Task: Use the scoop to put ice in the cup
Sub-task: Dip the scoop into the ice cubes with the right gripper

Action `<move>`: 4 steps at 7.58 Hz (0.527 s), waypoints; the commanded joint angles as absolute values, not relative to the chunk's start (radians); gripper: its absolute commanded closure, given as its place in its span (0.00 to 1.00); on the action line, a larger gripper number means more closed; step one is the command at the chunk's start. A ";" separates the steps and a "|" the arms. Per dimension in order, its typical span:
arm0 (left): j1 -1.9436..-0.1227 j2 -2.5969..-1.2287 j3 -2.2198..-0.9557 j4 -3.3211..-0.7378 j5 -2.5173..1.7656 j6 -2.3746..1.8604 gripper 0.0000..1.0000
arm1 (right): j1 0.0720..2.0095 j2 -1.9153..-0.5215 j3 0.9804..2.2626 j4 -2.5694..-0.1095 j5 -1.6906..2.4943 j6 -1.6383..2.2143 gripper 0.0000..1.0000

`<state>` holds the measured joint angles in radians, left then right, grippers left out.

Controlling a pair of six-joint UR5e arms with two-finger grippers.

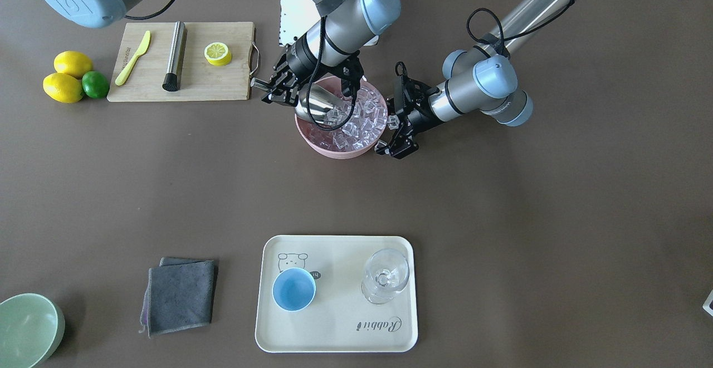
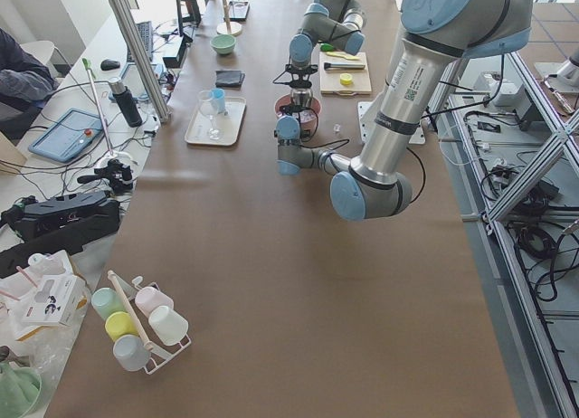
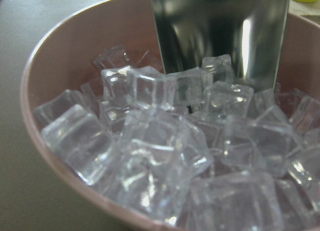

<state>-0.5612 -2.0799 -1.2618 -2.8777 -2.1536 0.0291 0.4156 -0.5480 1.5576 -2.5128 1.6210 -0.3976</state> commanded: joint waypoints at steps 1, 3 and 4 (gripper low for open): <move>-0.561 -2.082 -1.272 -2.855 -2.154 0.029 0.02 | 0.416 -0.610 1.644 -2.482 1.643 -0.361 1.00; -0.561 -2.083 -1.272 -2.852 -2.154 0.029 0.02 | 0.416 -0.649 1.687 -2.441 1.663 -0.302 1.00; -0.561 -2.082 -1.272 -2.852 -2.154 0.029 0.02 | 0.416 -0.672 1.722 -2.430 1.669 -0.276 1.00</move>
<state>-0.5614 -2.0823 -1.2710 -2.8538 -2.1537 0.0292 0.4157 -0.6317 1.6697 -2.4582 1.6542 -0.3192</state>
